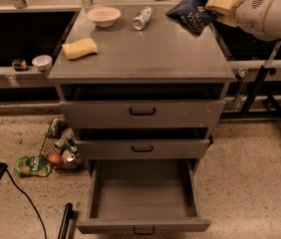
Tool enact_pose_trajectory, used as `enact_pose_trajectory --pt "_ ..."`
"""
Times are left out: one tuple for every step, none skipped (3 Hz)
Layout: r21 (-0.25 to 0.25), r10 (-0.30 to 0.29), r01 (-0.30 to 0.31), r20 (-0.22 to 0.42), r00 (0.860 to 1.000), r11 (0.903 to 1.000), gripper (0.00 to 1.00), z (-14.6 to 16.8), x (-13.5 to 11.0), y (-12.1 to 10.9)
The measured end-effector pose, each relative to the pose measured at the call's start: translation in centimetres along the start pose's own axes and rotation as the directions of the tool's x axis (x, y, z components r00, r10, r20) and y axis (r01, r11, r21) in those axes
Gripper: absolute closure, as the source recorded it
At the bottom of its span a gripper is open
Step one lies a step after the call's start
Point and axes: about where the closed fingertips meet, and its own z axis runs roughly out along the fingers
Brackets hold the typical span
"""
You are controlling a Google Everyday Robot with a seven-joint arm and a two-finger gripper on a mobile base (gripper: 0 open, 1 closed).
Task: Pick blue chip bag from bottom drawer and place on counter
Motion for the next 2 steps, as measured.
enact_pose_trajectory --pt "0.044 -0.058 0.053 0.117 0.991 0.9976 1.00 5.7 -1.2 1.3" --pt "0.066 -0.120 0.107 0.233 0.965 0.9920 1.00 10.8 -2.8 1.5"
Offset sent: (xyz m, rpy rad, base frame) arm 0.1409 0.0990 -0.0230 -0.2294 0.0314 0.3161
